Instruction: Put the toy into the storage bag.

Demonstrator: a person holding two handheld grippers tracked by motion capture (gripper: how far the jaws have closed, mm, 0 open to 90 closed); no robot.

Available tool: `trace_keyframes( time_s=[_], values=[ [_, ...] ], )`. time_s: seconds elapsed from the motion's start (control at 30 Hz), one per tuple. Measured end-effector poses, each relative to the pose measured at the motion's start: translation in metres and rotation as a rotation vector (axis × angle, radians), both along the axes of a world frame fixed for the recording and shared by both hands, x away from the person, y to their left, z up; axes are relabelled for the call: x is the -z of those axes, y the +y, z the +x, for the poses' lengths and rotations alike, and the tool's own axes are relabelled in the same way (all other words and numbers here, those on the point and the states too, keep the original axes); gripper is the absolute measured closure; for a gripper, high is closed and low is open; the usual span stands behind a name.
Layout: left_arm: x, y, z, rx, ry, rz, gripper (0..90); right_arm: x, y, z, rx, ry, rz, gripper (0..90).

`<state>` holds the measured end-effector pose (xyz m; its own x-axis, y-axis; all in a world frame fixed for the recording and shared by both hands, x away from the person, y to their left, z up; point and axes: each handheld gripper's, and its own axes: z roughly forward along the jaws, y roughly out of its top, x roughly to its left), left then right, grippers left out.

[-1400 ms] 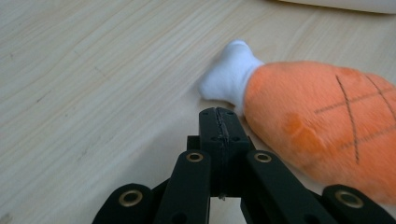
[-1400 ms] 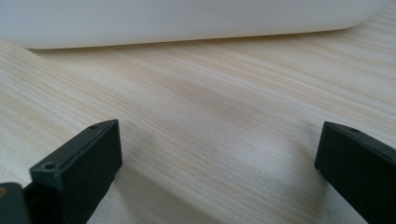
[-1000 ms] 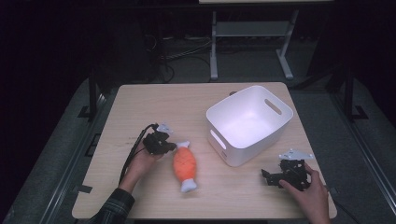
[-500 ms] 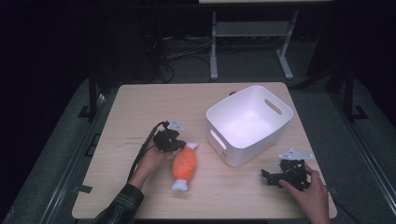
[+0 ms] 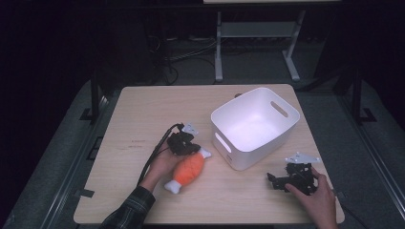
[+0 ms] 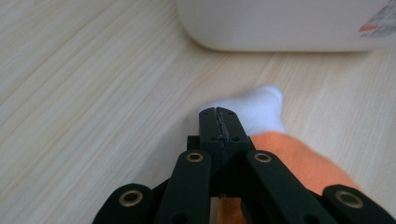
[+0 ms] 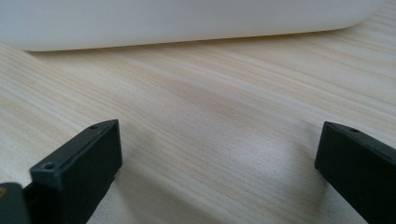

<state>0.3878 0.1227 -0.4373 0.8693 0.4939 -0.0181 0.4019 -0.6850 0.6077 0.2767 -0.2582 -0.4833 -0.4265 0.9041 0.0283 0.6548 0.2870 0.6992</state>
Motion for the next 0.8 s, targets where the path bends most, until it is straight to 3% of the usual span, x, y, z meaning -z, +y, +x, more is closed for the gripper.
trace_keyframes(
  time_s=[0.07,0.47,0.63,0.8],
  values=[
    [0.0,-0.004,0.0,0.009,0.008,-0.017,89.7,0.0,0.0,0.0,0.0,0.0,0.0,0.1],
    [0.001,-0.022,-0.008,0.053,0.024,-0.029,89.7,0.0,0.0,0.0,0.0,0.0,0.0,0.1],
    [-0.005,-0.021,-0.01,0.068,0.024,-0.036,89.7,0.0,0.0,0.0,0.0,0.0,0.0,0.2],
    [-0.016,-0.01,-0.013,0.044,0.02,-0.049,88.7,0.0,0.0,0.0,0.0,0.0,0.0,0.2]
  ],
)
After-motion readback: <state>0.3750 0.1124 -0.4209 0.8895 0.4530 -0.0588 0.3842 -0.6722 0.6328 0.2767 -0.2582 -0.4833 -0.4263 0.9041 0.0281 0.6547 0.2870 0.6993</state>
